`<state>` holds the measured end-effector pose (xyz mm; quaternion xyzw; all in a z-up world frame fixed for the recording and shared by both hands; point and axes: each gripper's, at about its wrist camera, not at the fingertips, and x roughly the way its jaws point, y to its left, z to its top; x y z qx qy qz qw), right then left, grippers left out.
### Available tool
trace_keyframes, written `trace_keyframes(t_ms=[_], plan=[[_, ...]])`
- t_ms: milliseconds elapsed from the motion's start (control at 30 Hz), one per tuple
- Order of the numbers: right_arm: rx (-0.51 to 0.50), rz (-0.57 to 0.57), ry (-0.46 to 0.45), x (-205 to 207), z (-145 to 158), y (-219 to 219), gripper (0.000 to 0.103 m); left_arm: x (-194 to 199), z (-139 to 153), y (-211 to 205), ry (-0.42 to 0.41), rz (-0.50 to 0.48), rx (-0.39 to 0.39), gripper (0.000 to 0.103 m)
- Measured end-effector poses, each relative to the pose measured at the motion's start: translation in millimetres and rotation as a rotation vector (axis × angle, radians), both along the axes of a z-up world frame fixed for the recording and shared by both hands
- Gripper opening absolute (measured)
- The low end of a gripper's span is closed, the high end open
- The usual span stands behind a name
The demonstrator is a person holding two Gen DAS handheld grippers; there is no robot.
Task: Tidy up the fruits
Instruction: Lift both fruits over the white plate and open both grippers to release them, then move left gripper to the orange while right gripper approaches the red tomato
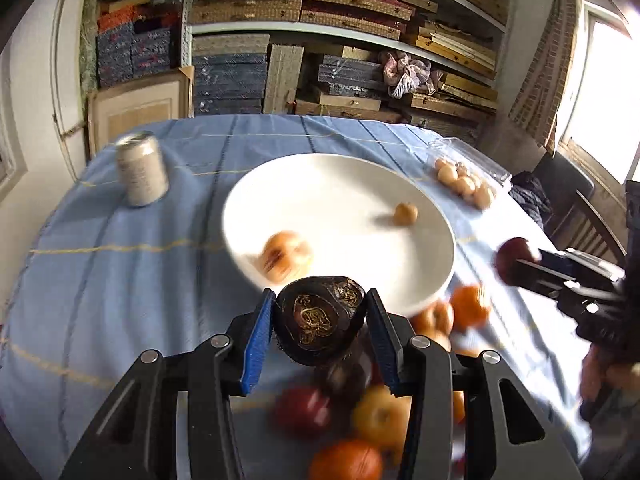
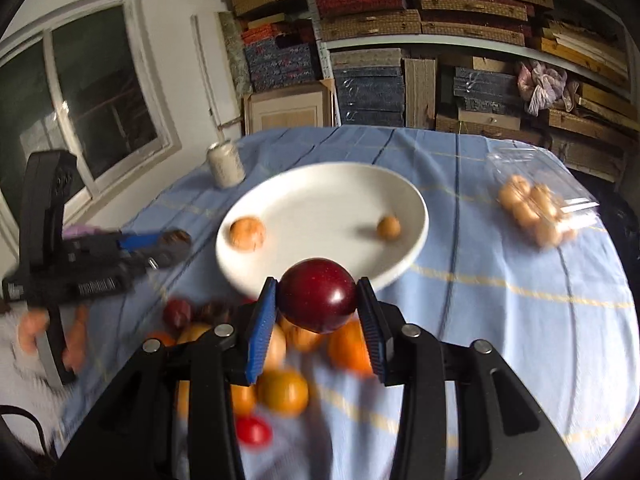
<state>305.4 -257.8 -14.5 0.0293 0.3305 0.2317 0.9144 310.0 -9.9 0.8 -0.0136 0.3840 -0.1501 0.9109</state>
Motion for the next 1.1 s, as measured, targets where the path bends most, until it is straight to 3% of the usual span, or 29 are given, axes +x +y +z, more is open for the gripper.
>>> trace_keyframes(t_ms=[300, 367, 433, 467, 500, 733, 867, 1033, 1100], plan=[[0.003, -0.043, 0.087, 73, -33, 12, 0.039, 52, -32, -35, 0.072, -0.025, 0.009, 0.046], [-0.009, -0.04, 0.101, 80, -41, 13, 0.04, 55, -31, -31, 0.078, -0.022, -0.019, 0.046], [-0.016, -0.043, 0.109, 84, -46, 14, 0.042, 54, -26, -27, 0.05, -0.007, -0.019, 0.054], [-0.018, -0.042, 0.105, 84, -46, 13, 0.05, 53, -25, -26, 0.044, 0.001, -0.008, 0.06], [-0.019, -0.046, 0.094, 83, -45, 12, 0.054, 52, -25, -25, 0.039, 0.002, -0.01, 0.065], [0.004, -0.063, -0.005, 65, -17, 3, 0.056, 39, -2, -11, -0.009, 0.017, -0.049, 0.069], [0.05, -0.06, -0.082, 37, 10, -1, 0.077, 19, 13, 7, -0.036, 0.047, -0.085, 0.074], [0.08, -0.026, -0.119, -8, 24, -5, 0.08, -16, 6, 18, -0.016, 0.041, 0.025, 0.074], [0.071, -0.017, -0.12, -29, 19, -8, 0.087, -38, -1, 24, -0.016, 0.029, 0.066, 0.075]])
